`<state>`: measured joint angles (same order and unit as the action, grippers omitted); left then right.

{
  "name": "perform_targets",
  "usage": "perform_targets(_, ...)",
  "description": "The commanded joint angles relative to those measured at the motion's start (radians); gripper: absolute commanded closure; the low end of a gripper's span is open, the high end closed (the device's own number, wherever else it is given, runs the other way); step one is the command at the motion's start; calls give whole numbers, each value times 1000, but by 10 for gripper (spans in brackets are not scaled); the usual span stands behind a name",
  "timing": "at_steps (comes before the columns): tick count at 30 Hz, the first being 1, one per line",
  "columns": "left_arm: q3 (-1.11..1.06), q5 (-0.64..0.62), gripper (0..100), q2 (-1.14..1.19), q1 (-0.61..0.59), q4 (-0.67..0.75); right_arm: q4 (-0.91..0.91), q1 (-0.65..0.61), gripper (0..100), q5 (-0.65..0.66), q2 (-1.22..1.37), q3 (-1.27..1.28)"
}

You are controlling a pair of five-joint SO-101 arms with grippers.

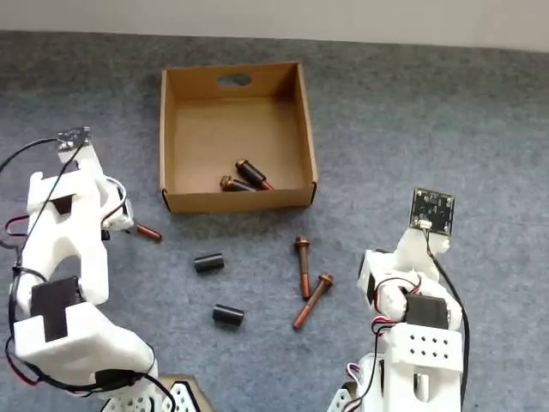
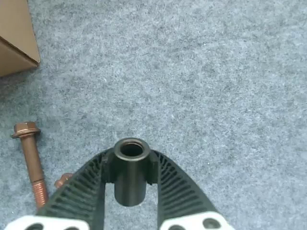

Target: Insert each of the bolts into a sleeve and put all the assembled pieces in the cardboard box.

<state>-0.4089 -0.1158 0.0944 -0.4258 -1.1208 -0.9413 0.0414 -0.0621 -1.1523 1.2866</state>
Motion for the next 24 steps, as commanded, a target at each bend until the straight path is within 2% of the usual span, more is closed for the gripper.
perform_targets(1, 85, -138, 832, -16, 41, -109, 18, 5, 993, -8, -13, -4)
perform_targets(5, 197, -138, 832, -16, 58, -241, 18, 5, 993, -8, -13, -4)
perform_targets(8, 243, -140, 832, -5, 54, -247, 18, 5, 993, -8, -13, -4)
perform_targets(21, 199, -141, 832, 246, 51, -5, 18, 7, 993, -8, -13, -4)
perform_targets(24, 199, -141, 832, 255, 53, 8, 18, 7, 993, -8, -13, -2)
